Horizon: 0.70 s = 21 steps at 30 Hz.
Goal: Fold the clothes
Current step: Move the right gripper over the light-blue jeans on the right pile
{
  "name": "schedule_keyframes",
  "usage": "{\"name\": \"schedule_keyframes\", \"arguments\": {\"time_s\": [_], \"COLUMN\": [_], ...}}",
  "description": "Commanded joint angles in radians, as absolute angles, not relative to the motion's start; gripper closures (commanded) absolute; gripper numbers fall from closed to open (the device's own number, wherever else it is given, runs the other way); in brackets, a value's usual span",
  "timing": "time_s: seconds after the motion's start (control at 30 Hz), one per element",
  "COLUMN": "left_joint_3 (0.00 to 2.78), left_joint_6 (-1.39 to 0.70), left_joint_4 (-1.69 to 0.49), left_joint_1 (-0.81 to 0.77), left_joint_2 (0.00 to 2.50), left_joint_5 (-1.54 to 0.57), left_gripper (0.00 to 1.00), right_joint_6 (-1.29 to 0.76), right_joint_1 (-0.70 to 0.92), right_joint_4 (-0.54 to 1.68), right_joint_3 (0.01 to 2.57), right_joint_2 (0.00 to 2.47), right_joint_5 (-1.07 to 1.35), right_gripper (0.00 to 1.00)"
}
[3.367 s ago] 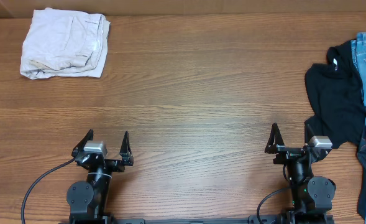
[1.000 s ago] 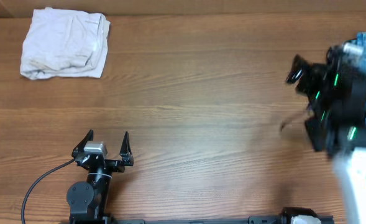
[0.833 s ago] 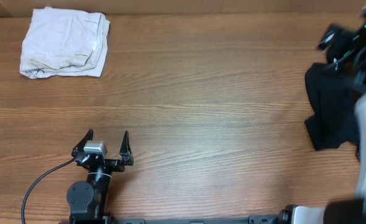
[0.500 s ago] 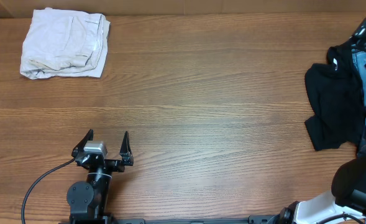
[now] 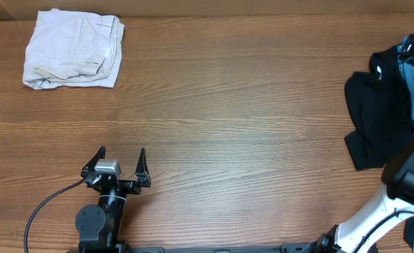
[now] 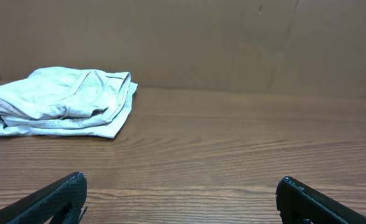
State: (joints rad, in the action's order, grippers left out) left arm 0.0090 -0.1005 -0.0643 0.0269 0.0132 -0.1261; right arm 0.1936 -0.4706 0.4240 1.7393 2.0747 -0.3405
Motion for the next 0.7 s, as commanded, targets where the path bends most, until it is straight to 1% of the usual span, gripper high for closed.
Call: {"name": "schedule_keyframes", "arguments": {"time_s": [0.0, 0.03, 0.1, 0.17, 0.4, 0.6, 0.67], "left_joint_3": [0.005, 0.005, 0.005, 0.005, 0.005, 0.005, 0.005], "left_joint_6": [-0.085, -0.085, -0.085, -0.085, -0.085, -0.085, -0.085], "left_joint_4": [-0.067, -0.067, -0.067, -0.067, -0.067, -0.067, -0.067], "left_joint_1": [0.033, 0.033, 0.033, 0.033, 0.033, 0.033, 0.033], "left_joint_2": [0.004, 0.004, 0.004, 0.004, 0.004, 0.004, 0.004], "left_joint_5": [-0.12, -0.12, -0.12, -0.12, -0.12, -0.12, -0.12], "left_gripper": [0.0, 0.0, 0.0, 0.0, 0.0, 0.0, 0.0], "right_joint_6": [0.245, 0.25, 0.264, 0.271, 0.323, 0.323, 0.323], "right_joint_1": [-0.479, -0.479, -0.48, -0.48, -0.482, -0.484, -0.485], "right_joint_4": [0.363, 0.343, 0.314, 0.299, 0.269, 0.267, 0.266], "right_joint_3": [1.763, 1.763, 1.763, 1.763, 1.763, 1.763, 1.763], "right_joint_2": [2.13, 2.146, 2.179, 2.205, 2.314, 2.333, 2.336], "right_joint_5": [-0.39, -0.409, -0.43, -0.43, -0.446, -0.439, -0.424], "right_gripper": [0.0, 0.0, 0.04, 0.05, 0.04, 0.03, 0.02]}}
